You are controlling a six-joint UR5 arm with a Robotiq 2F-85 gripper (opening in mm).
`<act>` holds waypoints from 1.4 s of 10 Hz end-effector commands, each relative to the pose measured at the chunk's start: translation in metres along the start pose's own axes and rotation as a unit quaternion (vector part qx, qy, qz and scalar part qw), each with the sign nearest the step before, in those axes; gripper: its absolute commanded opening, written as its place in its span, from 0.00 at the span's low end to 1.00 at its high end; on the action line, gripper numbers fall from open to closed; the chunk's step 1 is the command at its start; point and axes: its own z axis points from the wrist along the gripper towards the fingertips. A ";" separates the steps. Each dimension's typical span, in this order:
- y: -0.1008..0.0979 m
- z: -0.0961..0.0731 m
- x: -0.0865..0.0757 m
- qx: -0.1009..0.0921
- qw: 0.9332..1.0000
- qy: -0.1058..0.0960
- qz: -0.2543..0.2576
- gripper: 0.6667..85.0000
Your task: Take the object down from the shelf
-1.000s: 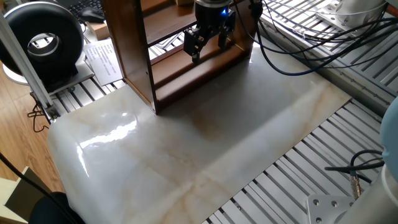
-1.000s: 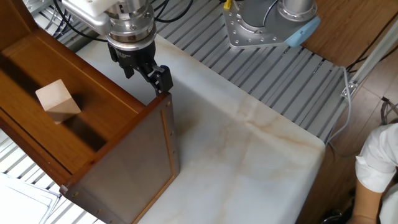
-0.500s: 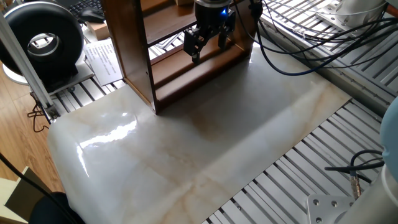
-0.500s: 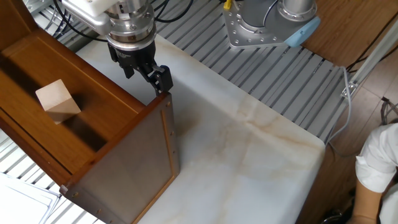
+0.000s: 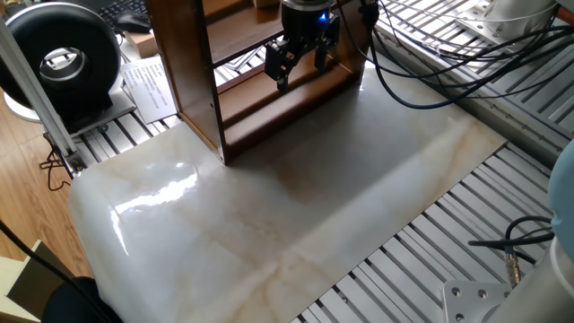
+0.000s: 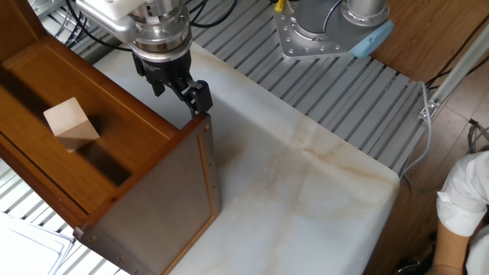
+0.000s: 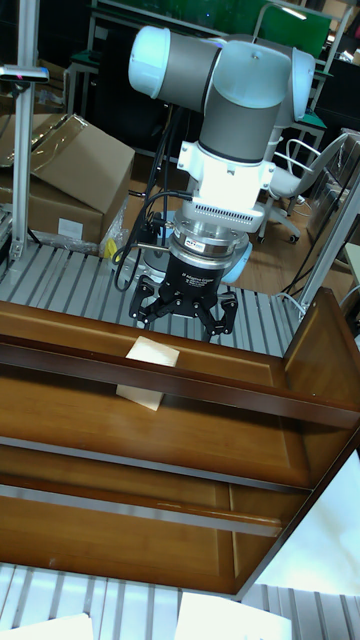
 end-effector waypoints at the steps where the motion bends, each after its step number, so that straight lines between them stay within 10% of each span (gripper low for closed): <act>1: 0.002 0.000 0.000 0.000 1.000 0.000 0.000 0.99; 2: 0.054 -0.014 -0.030 -0.106 0.992 -0.060 -0.010 0.35; 7: 0.055 -0.079 -0.006 -0.092 0.995 -0.027 -0.042 0.38; 14: 0.010 -0.092 0.014 -0.027 0.999 0.004 -0.036 0.51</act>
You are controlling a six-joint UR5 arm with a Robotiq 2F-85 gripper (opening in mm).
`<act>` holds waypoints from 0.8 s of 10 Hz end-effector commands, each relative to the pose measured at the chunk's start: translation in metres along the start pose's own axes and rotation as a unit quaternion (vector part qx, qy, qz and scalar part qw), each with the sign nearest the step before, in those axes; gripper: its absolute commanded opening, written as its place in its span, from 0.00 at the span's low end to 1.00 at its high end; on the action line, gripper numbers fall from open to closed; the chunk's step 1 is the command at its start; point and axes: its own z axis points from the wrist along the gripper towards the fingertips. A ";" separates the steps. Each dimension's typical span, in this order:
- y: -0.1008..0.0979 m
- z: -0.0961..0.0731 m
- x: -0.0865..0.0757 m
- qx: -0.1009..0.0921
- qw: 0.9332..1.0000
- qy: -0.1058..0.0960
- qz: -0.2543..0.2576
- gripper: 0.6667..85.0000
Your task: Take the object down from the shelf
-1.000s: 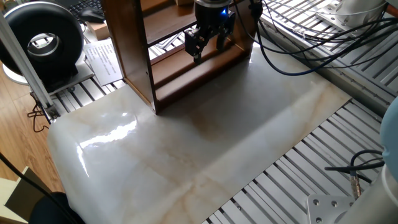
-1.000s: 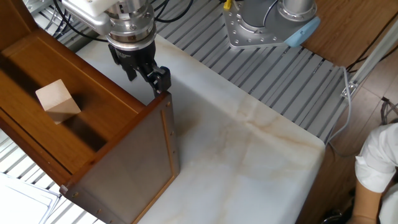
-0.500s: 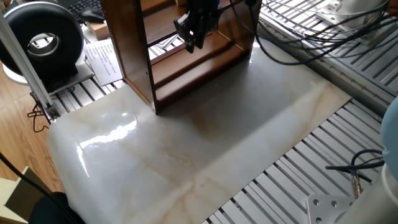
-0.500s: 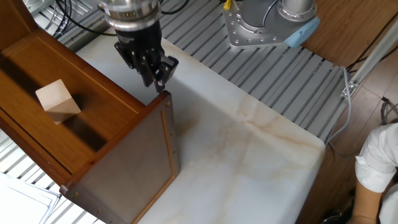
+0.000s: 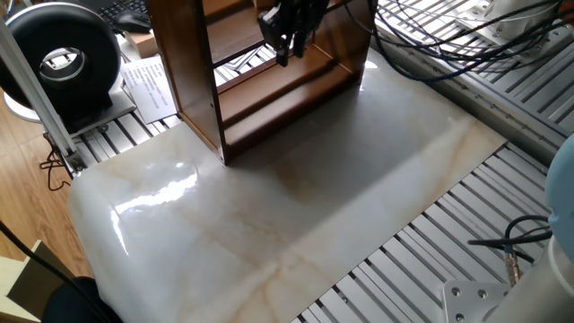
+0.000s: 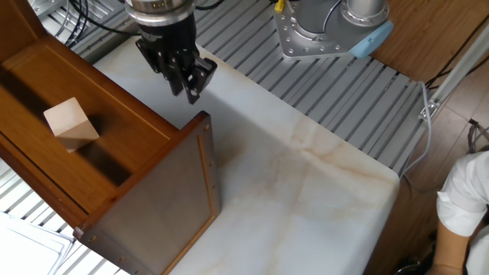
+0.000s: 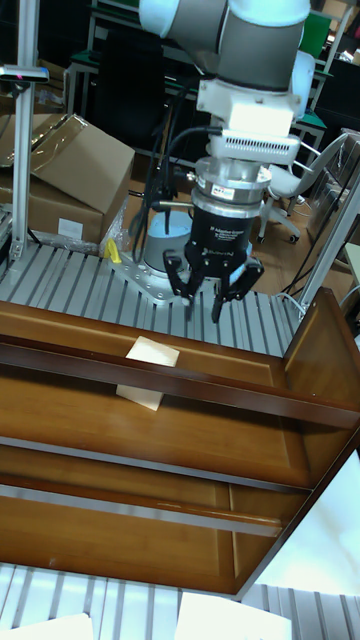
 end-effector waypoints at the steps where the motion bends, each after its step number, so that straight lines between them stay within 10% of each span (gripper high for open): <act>1: -0.014 -0.034 0.017 0.006 1.000 0.019 -0.004 0.51; 8: -0.025 -0.042 -0.015 0.014 0.999 -0.034 0.025 0.57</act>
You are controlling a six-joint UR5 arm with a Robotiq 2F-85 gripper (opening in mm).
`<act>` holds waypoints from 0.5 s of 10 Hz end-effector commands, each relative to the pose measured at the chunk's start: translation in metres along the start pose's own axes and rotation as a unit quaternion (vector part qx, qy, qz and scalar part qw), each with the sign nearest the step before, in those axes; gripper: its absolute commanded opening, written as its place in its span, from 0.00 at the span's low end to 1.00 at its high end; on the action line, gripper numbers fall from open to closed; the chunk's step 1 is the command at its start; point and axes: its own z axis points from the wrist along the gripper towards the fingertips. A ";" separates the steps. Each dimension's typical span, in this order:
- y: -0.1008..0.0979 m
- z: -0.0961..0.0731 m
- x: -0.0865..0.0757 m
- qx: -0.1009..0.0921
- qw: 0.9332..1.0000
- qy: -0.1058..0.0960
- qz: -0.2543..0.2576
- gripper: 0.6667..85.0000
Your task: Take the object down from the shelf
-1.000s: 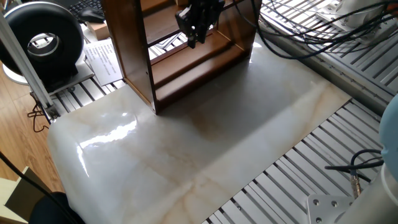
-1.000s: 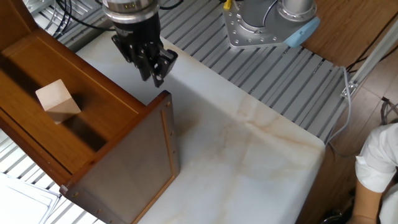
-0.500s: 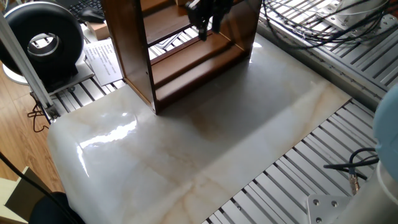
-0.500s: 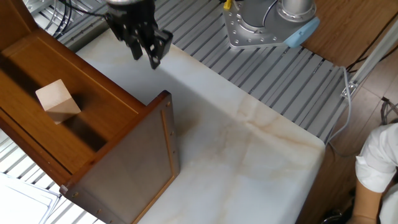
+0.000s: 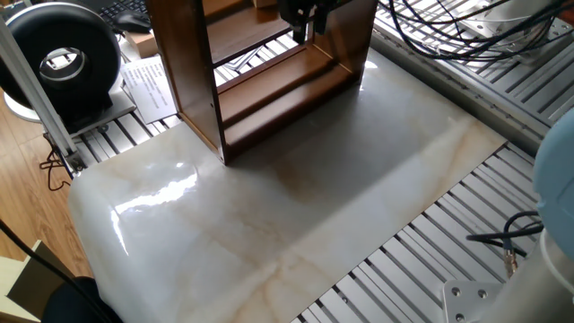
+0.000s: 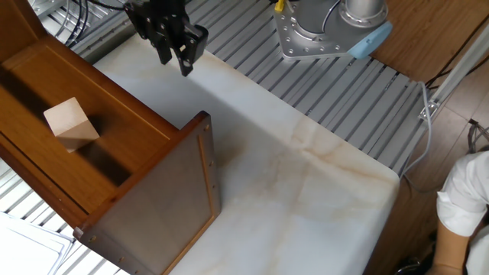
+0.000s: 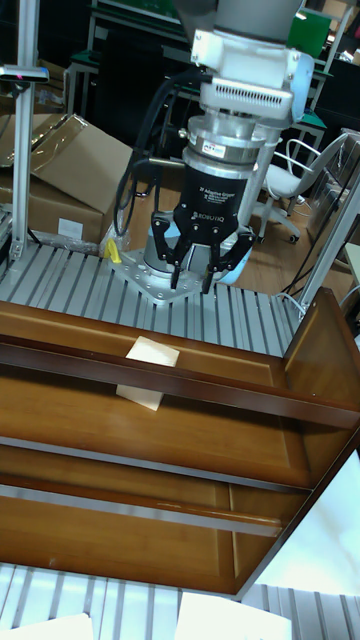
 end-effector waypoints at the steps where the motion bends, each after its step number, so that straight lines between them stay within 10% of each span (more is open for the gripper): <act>1: -0.011 -0.011 -0.024 -0.008 1.000 -0.008 -0.002 0.58; 5: -0.031 -0.016 -0.041 -0.013 1.000 0.012 -0.012 0.62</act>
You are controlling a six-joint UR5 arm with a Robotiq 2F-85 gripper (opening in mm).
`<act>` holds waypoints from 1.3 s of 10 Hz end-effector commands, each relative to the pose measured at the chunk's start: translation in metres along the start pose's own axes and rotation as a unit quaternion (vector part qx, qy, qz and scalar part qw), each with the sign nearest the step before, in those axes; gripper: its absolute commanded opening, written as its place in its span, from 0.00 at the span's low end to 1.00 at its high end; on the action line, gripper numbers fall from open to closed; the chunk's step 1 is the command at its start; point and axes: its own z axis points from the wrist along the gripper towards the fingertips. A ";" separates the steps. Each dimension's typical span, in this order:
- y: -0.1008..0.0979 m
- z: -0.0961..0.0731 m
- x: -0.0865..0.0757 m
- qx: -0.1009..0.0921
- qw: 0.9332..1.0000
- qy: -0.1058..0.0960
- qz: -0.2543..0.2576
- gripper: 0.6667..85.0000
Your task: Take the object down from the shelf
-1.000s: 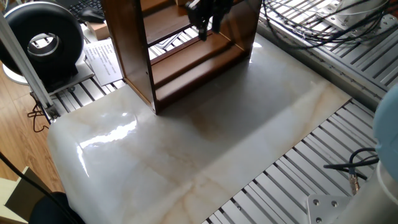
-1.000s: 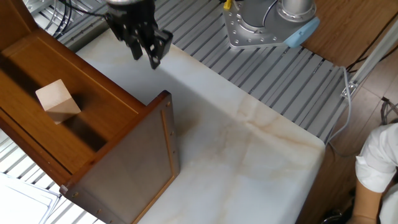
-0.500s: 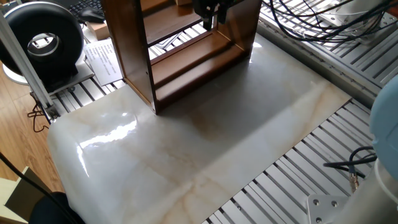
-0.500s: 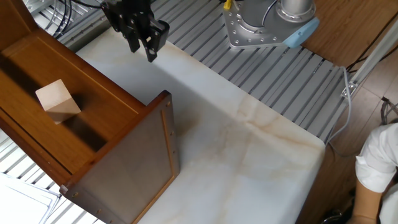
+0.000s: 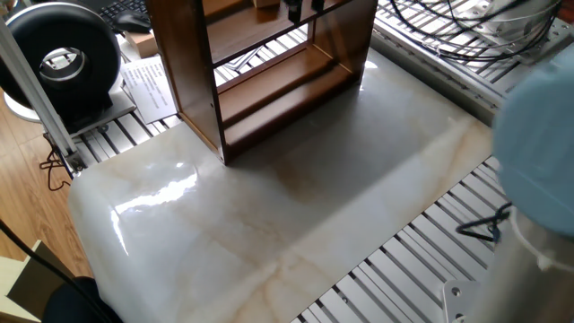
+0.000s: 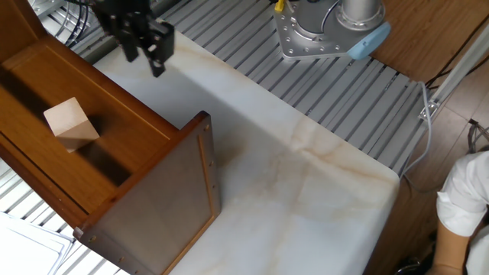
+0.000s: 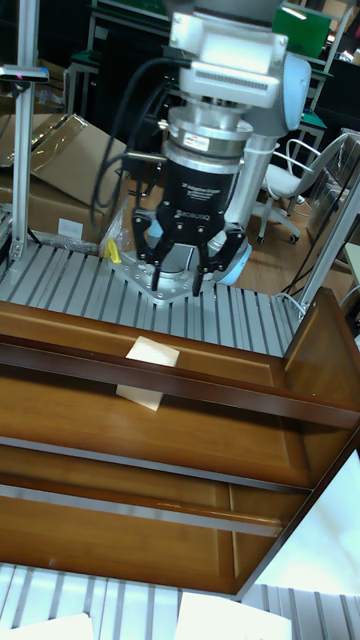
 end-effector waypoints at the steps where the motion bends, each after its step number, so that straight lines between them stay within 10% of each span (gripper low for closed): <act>1: -0.011 -0.004 -0.007 0.001 1.000 0.006 0.015 0.71; 3: -0.020 -0.002 -0.019 0.016 0.999 0.004 0.031 0.86; 8: -0.026 0.005 -0.046 -0.006 1.000 0.006 0.016 0.83; 13: -0.037 0.005 -0.051 0.015 0.999 -0.005 0.033 0.85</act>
